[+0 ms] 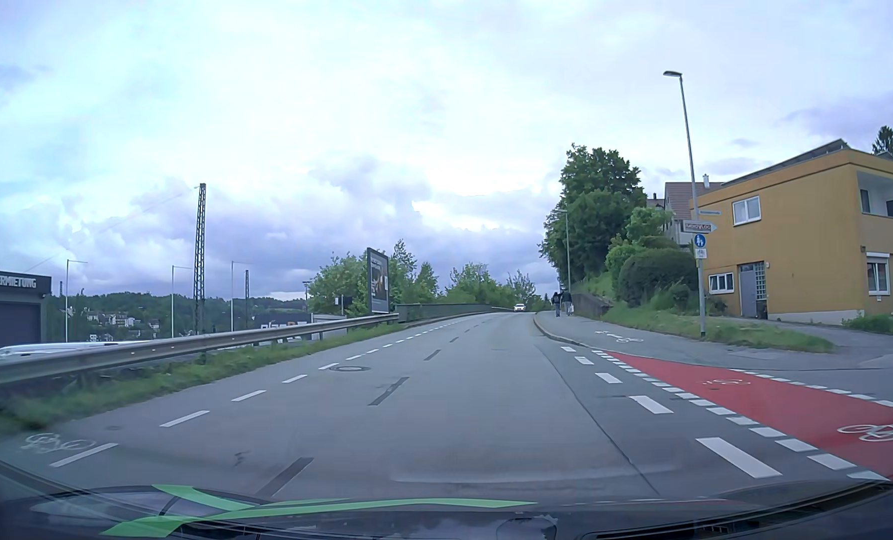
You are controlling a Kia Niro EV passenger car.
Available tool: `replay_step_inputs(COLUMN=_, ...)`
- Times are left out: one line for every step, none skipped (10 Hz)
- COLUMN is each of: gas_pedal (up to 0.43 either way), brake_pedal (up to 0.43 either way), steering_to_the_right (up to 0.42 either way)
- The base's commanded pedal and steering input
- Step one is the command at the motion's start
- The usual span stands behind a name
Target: Follow the waypoints while adhering to traffic rules and regulations
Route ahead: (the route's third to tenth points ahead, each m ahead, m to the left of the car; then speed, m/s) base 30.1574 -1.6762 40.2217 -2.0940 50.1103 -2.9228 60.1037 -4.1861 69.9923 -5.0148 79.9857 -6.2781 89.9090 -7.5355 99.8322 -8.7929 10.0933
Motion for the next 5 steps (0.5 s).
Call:
replay_step_inputs(gas_pedal=0.11, brake_pedal=0.0, steering_to_the_right=0.005)
replay_step_inputs(gas_pedal=0.11, brake_pedal=0.0, steering_to_the_right=0.005)
replay_step_inputs(gas_pedal=0.098, brake_pedal=0.0, steering_to_the_right=0.005)
replay_step_inputs(gas_pedal=0.098, brake_pedal=0.0, steering_to_the_right=0.005)
replay_step_inputs(gas_pedal=0.098, brake_pedal=0.0, steering_to_the_right=0.005)
